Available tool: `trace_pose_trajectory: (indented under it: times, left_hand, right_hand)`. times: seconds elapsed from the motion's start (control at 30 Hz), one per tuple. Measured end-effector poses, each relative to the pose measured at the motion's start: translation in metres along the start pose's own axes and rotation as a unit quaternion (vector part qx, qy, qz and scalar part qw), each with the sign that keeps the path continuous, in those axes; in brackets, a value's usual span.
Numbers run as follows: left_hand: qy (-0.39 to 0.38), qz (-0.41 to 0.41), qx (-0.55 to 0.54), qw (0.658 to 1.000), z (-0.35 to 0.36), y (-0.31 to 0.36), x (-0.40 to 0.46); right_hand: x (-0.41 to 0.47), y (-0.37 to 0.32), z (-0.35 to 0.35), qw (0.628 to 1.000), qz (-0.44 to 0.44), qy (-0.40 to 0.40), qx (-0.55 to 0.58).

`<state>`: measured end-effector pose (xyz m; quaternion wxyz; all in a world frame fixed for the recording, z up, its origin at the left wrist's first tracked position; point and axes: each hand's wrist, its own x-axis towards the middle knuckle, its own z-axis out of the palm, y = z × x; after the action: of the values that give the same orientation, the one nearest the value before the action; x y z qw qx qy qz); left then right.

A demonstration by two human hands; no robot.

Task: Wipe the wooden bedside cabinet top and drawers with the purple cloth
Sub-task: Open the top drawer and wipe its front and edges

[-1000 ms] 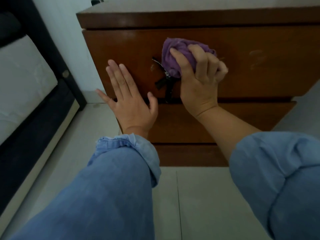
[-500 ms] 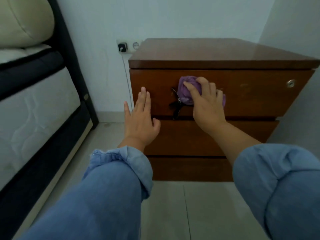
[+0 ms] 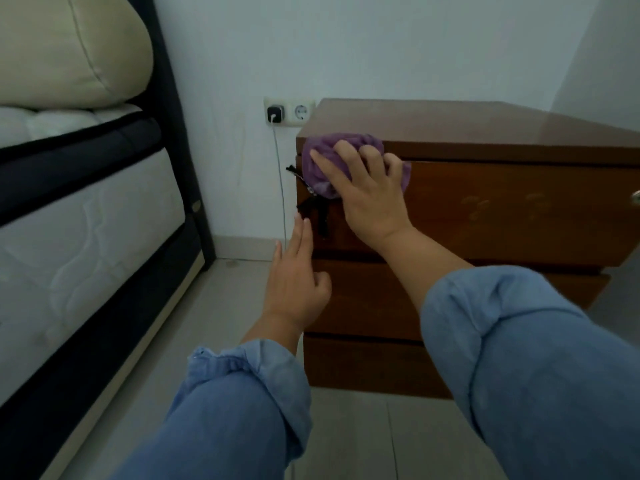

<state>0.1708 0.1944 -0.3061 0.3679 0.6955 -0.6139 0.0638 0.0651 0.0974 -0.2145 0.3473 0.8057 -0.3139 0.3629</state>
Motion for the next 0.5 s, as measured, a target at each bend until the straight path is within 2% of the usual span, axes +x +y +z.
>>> trace_pose_trajectory:
  times: [0.1, 0.2, 0.37, 0.5]
  left_hand:
    - [0.074, -0.002, -0.07, 0.995, 0.007, -0.006, 0.001]
    - [0.101, 0.01, -0.077, 0.992, 0.01, -0.014, 0.002]
    - [0.103, 0.018, -0.039, 0.994, 0.009, -0.018, 0.002]
    - [0.119, -0.005, 0.015, 0.993, 0.002, -0.001, 0.005]
  right_hand:
    - [-0.03, -0.009, 0.033, 0.998, -0.045, 0.027, -0.031]
    - [-0.08, -0.018, 0.058, 0.992, -0.123, -0.023, -0.021]
    - [-0.103, -0.027, 0.062, 0.989, -0.117, -0.077, 0.036]
    - [-0.102, -0.003, 0.039, 0.981, -0.17, -0.081, 0.052]
